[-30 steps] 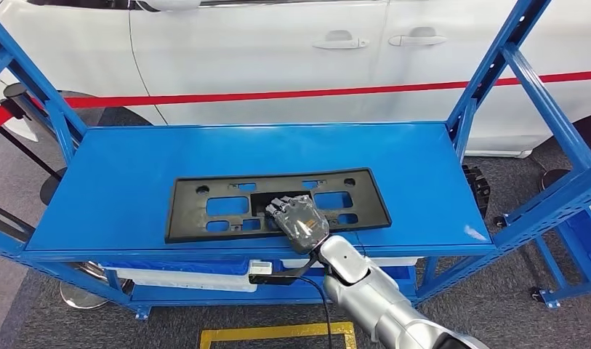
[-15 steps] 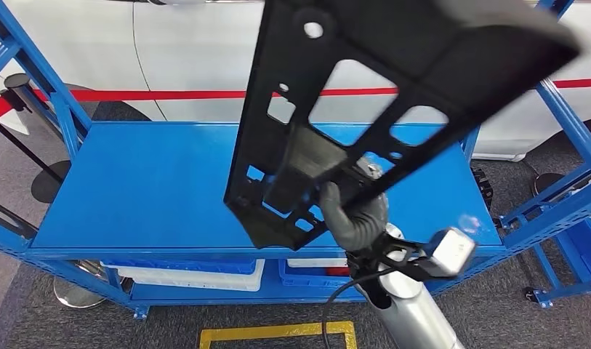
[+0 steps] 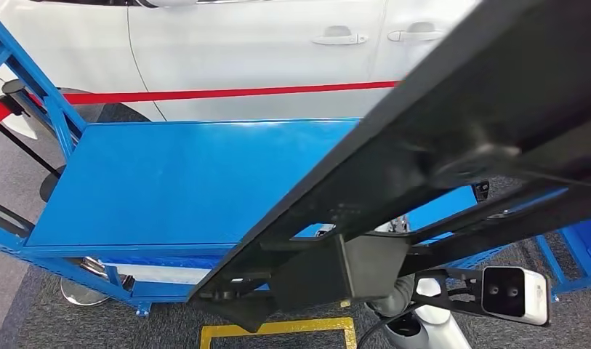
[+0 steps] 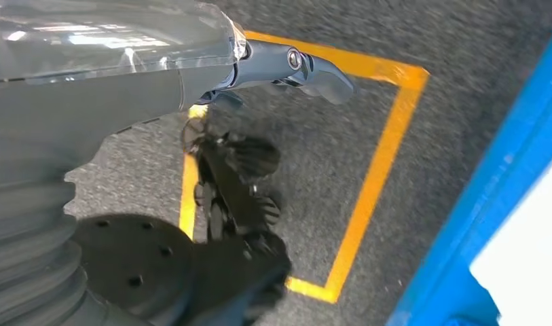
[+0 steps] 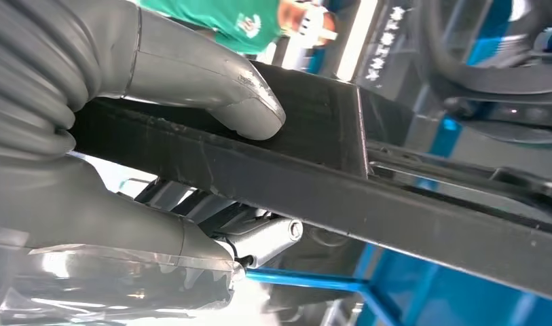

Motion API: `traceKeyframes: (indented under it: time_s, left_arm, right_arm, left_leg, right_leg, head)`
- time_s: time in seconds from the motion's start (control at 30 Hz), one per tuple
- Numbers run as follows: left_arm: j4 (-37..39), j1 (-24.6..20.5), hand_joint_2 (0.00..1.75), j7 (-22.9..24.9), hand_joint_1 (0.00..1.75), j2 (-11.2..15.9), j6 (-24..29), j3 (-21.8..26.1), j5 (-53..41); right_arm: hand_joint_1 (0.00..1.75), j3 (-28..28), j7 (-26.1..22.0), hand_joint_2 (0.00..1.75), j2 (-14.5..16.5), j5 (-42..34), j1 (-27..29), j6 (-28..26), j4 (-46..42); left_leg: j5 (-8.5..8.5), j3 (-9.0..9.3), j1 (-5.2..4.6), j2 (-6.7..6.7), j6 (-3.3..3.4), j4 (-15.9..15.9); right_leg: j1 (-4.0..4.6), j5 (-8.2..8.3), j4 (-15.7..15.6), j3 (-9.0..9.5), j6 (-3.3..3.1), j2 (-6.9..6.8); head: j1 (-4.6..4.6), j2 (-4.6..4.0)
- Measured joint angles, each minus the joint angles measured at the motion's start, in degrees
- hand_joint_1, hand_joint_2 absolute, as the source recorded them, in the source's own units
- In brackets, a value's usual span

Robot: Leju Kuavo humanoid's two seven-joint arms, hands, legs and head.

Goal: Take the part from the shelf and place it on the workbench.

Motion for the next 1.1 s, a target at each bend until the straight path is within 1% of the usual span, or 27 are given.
traceKeyframes:
  time_s: [0.03,0.07,0.17,0.2,0.23,0.33,0.37,0.4,0.47,0.5,0.53,0.57,0.6,0.63,0.7,0.73,0.77,0.8,0.83,0.87,0.9,0.93,0.97,1.0,1.03,1.07,1.1]
  left_arm:
    - [0.00,0.10,1.75,0.22,0.00,-0.01,0.46,0.20,0.14]
    - [0.00,0.20,1.75,0.34,0.00,-0.01,0.79,0.46,0.29]
    - [-0.01,0.29,1.75,0.35,0.00,0.01,1.11,1.27,0.50]
    - [-0.02,0.29,1.75,0.26,0.00,0.01,1.05,1.46,0.49]
    - [-0.02,0.32,1.75,0.16,0.00,0.01,0.95,1.61,0.46]
    - [-0.02,0.43,1.75,-0.04,0.00,-0.01,0.31,1.92,0.14]
    - [-0.02,0.36,1.75,-0.03,0.00,-0.03,0.06,1.99,-0.04]
    - [-0.02,0.27,1.75,0.00,0.00,-0.04,-0.17,2.03,-0.26]
    - [-0.02,0.12,1.75,0.16,0.00,-0.03,-0.38,2.07,-0.61]
    - [-0.02,0.12,1.75,0.23,0.00,-0.03,-0.41,2.09,-0.72]
    - [-0.02,0.12,1.75,0.30,0.00,-0.03,-0.42,2.11,-0.76]
    - [-0.02,0.12,1.75,0.35,0.00,-0.04,-0.44,2.14,-0.79]
    - [-0.02,0.11,1.75,0.41,0.00,-0.07,-0.46,2.15,-0.86]
    - [-0.02,0.09,1.75,0.50,0.00,-0.11,-0.47,2.15,-1.01]
    - [-0.02,0.06,1.75,0.82,0.00,-0.24,-0.57,2.15,-1.67]
    - [-0.02,0.05,1.75,1.00,0.00,-0.29,-0.65,2.13,-2.13]
    - [-0.02,0.04,1.75,1.19,0.00,-0.31,-0.75,2.09,-2.59]
    - [-0.02,0.07,1.75,1.35,0.00,-0.31,-0.82,2.05,-2.96]
    - [-0.02,0.10,1.75,1.49,0.00,-0.31,-0.86,2.03,-3.21]
    - [-0.02,0.09,1.75,1.61,0.00,-0.31,-0.88,2.00,-3.36]
    - [-0.02,0.10,1.75,1.71,0.00,-0.31,-0.90,1.98,-3.50]
    - [-0.02,0.06,1.75,1.79,0.00,-0.31,-0.94,1.92,-3.69]
    - [-0.02,0.02,1.75,1.87,0.00,-0.31,-1.03,1.81,-3.97]
    - [-0.02,-0.01,1.75,1.98,0.00,-0.31,-1.16,1.66,-4.31]
    - [-0.02,-0.08,1.75,2.08,0.00,-0.28,-1.30,1.46,-4.65]
    - [-0.02,-0.15,1.75,2.19,0.00,-0.26,-1.44,1.25,-4.99]
    - [-0.02,-0.24,1.75,2.31,0.00,-0.21,-1.53,1.05,-5.25]
  right_arm:
    - [1.75,-0.05,0.01,1.75,-0.07,1.06,0.80,0.39,-0.01]
    - [1.75,-0.19,0.02,1.75,-0.11,2.26,1.52,0.87,-0.05]
    - [1.75,-0.96,0.02,1.75,-0.19,5.89,3.15,1.78,-0.83]
    - [1.75,-1.19,0.02,1.75,-0.23,6.88,3.55,1.58,-1.28]
    - [1.75,-1.38,0.01,1.75,-0.29,7.71,3.90,1.23,-1.73]
    - [1.75,-1.85,0.00,1.75,-0.77,9.50,4.88,-0.33,-3.14]
    - [1.75,-1.97,-0.01,1.75,-1.07,9.94,5.23,-0.90,-3.72]
    - [1.75,-2.07,-0.01,1.75,-1.40,10.38,5.58,-1.51,-4.36]
    - [1.75,-2.17,-0.02,1.75,-1.92,11.13,6.34,-2.48,-5.47]
    - [1.75,-2.18,-0.02,1.75,-2.09,11.42,6.73,-2.82,-5.88]
    - [1.75,-2.18,-0.02,1.75,-2.25,11.66,7.09,-3.05,-6.22]
    - [1.75,-2.18,-0.02,1.75,-2.40,11.83,7.38,-3.18,-6.52]
    - [1.75,-2.18,-0.02,1.75,-2.54,12.02,7.58,-3.27,-6.81]
    - [1.75,-2.18,-0.02,1.75,-2.68,12.32,7.68,-3.41,-7.12]
    - [1.75,-2.18,-0.03,1.75,-3.01,13.21,7.85,-4.02,-7.96]
    - [1.75,-2.18,-0.05,1.75,-3.24,13.67,8.07,-4.48,-8.48]
    - [1.75,-2.18,-0.08,1.75,-3.51,14.05,8.38,-4.93,-9.02]
    - [1.75,-2.18,-0.10,1.75,-3.79,14.34,8.77,-5.28,-9.51]
    - [1.75,-2.18,-0.11,1.75,-4.04,14.52,9.13,-5.51,-9.94]
    - [1.75,-2.18,-0.11,1.75,-4.25,14.66,9.41,-5.63,-10.28]
    - [1.75,-2.18,-0.11,1.75,-4.40,14.76,9.66,-5.76,-10.58]
    - [1.75,-2.18,-0.12,1.75,-4.56,14.92,9.92,-5.99,-10.85]
    - [1.75,-2.18,-0.12,1.75,-4.73,15.15,10.21,-6.34,-11.09]
    - [1.75,-2.18,-0.13,1.75,-4.93,15.41,10.54,-6.77,-11.31]
    - [1.75,-2.18,-0.13,1.75,-5.19,15.66,10.86,-7.23,-11.46]
    - [1.75,-2.18,-0.12,1.75,-5.50,15.84,11.13,-7.66,-11.62]
    - [1.75,-2.18,-0.11,1.75,-5.81,15.94,11.34,-8.00,-11.78]
  left_leg:
    - [-0.49,-0.04,0.00,0.00,-0.04,1.45]
    - [0.12,1.03,0.00,0.00,-0.05,0.58]
    - [3.94,7.79,-0.09,-0.03,0.28,-10.47]
    - [4.59,9.05,-0.18,-0.07,0.49,-12.90]
    - [4.82,9.44,-0.28,-0.11,0.75,-13.94]
    - [6.12,8.82,-0.30,0.03,1.79,-14.04]
    - [6.72,8.44,-0.20,0.16,2.20,-14.20]
    - [7.38,7.87,-0.06,0.29,2.53,-14.35]
    - [8.50,6.50,-0.01,0.43,2.83,-14.27]
    - [8.99,5.73,-0.03,0.50,2.81,-14.17]
    - [9.44,4.99,-0.04,0.58,2.76,-14.05]
    - [9.86,4.28,-0.05,0.65,2.68,-13.92]
    - [10.27,3.63,-0.07,0.69,2.59,-13.81]
    - [10.66,3.14,-0.09,0.69,2.46,-13.74]
    - [11.43,2.56,-0.24,0.61,2.04,-13.69]
    - [11.86,2.49,-0.25,0.58,1.73,-13.79]
    - [12.32,2.45,-0.23,0.55,1.37,-13.94]
    - [12.86,2.41,-0.22,0.51,0.96,-14.21]
    - [12.91,2.24,-0.18,0.47,0.62,-14.27]
    - [12.01,1.83,-0.21,0.44,0.35,-13.77]
    - [10.04,1.21,-0.23,0.41,0.15,-12.31]
    - [7.09,0.42,-0.17,0.42,0.05,-9.60]
    - [4.08,-0.42,-0.16,0.42,-0.04,-6.06]
    - [1.98,-1.06,-0.14,0.43,-0.11,-2.32]
    - [1.28,-1.27,-0.13,0.43,-0.15,0.66]
    - [2.06,-0.79,-0.14,0.43,-0.15,2.07]
    - [3.76,0.58,-0.14,0.43,-0.08,1.58]
  right_leg:
    - [0.07,0.17,0.22,-0.39,0.01,-0.09]
    - [0.09,0.31,0.52,-0.82,0.07,-0.12]
    - [0.10,0.67,1.70,-1.99,0.51,-0.08]
    - [0.17,0.86,1.97,-2.26,0.79,-0.05]
    - [0.24,1.12,2.11,-2.42,1.11,-0.03]
    - [0.22,1.64,2.05,-2.70,2.17,0.17]
    - [0.13,0.46,2.81,-3.09,2.54,0.25]
    - [-0.02,-1.75,4.67,-3.78,2.89,0.32]
    - [-0.27,-7.55,11.21,-5.57,3.47,0.32]
    - [-0.35,-9.43,14.66,-6.20,3.65,0.31]
    - [-0.39,-9.96,16.88,-6.18,3.72,0.30]
    - [-0.40,-9.29,17.26,-5.25,3.69,0.31]
    - [-0.41,-7.83,15.51,-3.25,3.54,0.31]
    - [-0.36,-6.36,11.99,-0.37,3.27,0.33]
    - [-0.04,-5.59,3.42,5.66,2.57,0.35]
    - [0.18,-5.78,0.65,7.40,2.27,0.37]
    - [0.37,-6.01,-0.83,8.15,2.02,0.36]
    - [0.42,-5.65,-1.21,8.03,1.76,0.33]
    - [0.31,-5.02,-1.42,7.64,1.39,0.19]
    - [0.16,-4.37,-1.69,7.15,0.90,0.09]
    - [0.00,-3.64,-1.92,6.50,0.43,-0.02]
    - [-0.06,-2.96,-1.98,5.74,0.06,-0.10]
    - [0.05,-2.39,-1.87,4.89,-0.20,-0.08]
    - [0.17,-1.87,-1.64,4.04,-0.27,-0.12]
    - [0.30,-1.38,-1.33,3.14,-0.29,-0.17]
    - [0.40,-0.94,-0.94,2.18,-0.27,-0.23]
    - [0.46,-0.53,-0.46,1.18,-0.21,-0.26]
  head:
    - [0.00,0.00]
    - [0.00,0.00]
    - [-0.01,0.00]
    - [0.00,0.00]
    - [0.02,0.00]
    - [0.05,0.00]
    - [0.13,0.00]
    - [0.21,0.00]
    - [0.37,0.00]
    - [0.37,0.00]
    - [0.36,0.00]
    - [0.36,0.00]
    - [0.36,0.00]
    - [0.36,0.00]
    - [0.33,0.00]
    - [0.35,0.00]
    - [0.38,0.00]
    - [0.41,0.00]
    - [0.46,0.00]
    - [0.44,0.00]
    - [0.38,0.00]
    - [0.33,0.00]
    - [0.29,0.00]
    - [0.26,0.00]
    - [0.27,0.00]
    - [0.26,0.00]
    - [0.26,0.00]
